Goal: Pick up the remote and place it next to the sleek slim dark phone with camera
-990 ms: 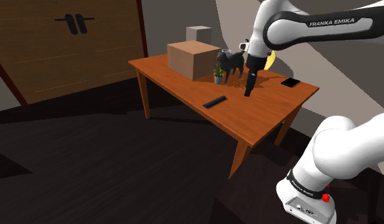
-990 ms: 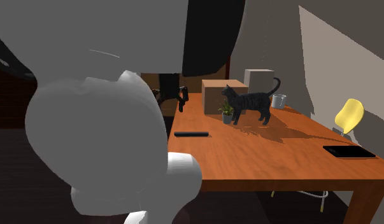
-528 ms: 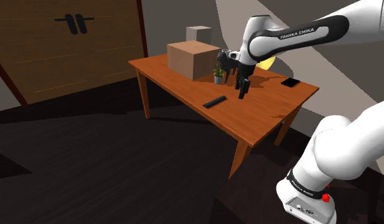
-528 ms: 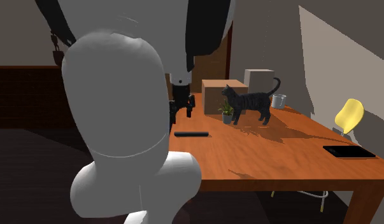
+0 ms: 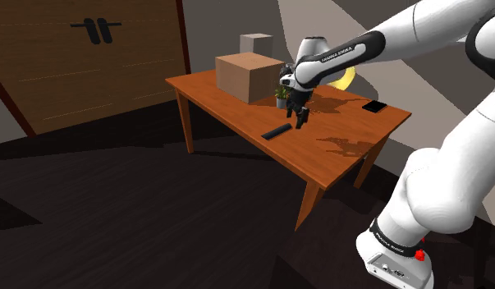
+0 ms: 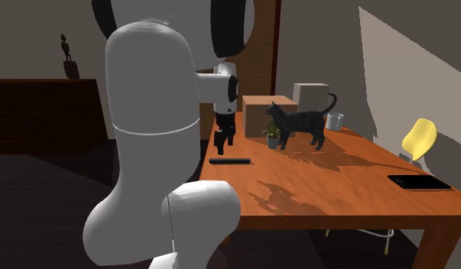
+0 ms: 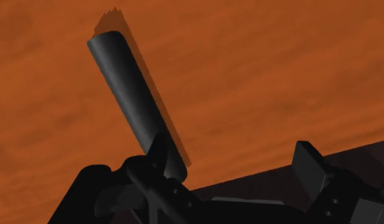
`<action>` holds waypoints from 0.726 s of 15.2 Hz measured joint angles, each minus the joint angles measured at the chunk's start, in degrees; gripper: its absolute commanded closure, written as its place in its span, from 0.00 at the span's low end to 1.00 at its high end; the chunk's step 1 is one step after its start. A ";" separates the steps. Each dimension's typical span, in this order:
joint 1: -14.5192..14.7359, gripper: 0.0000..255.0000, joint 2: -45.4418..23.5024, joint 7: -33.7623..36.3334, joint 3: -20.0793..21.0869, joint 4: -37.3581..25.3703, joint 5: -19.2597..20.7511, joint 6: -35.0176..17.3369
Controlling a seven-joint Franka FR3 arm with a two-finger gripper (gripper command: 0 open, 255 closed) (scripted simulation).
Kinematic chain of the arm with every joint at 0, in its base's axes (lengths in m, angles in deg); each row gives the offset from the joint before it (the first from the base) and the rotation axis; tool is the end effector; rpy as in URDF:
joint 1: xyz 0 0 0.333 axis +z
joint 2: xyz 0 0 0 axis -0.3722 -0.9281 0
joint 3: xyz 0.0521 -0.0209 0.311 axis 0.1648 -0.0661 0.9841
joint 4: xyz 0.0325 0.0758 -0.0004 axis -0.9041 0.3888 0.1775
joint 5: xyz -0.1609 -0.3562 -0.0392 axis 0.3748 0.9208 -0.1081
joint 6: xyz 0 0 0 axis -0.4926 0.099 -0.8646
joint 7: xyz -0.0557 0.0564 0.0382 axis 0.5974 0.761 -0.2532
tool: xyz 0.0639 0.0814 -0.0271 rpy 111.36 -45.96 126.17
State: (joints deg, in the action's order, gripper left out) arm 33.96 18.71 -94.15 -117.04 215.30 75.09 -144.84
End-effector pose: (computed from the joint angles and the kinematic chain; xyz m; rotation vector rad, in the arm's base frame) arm 0.4776 -0.1457 0.4091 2.7021 1.5344 0.0707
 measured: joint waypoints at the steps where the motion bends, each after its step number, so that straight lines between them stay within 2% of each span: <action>1: 0.51 0.00 -2.40 -3.30 -0.49 -1.55 -1.35 -0.78; 4: 1.16 0.00 -10.26 -13.72 -1.26 -6.47 -6.41 -3.31; 7: 0.31 0.00 -17.88 -23.78 -0.36 -11.73 -11.50 -5.05; 11: -0.57 0.00 -21.52 -27.83 0.59 -13.10 -14.00 -7.01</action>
State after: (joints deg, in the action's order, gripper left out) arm 33.39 -2.80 -121.98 -116.44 202.20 61.09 -151.85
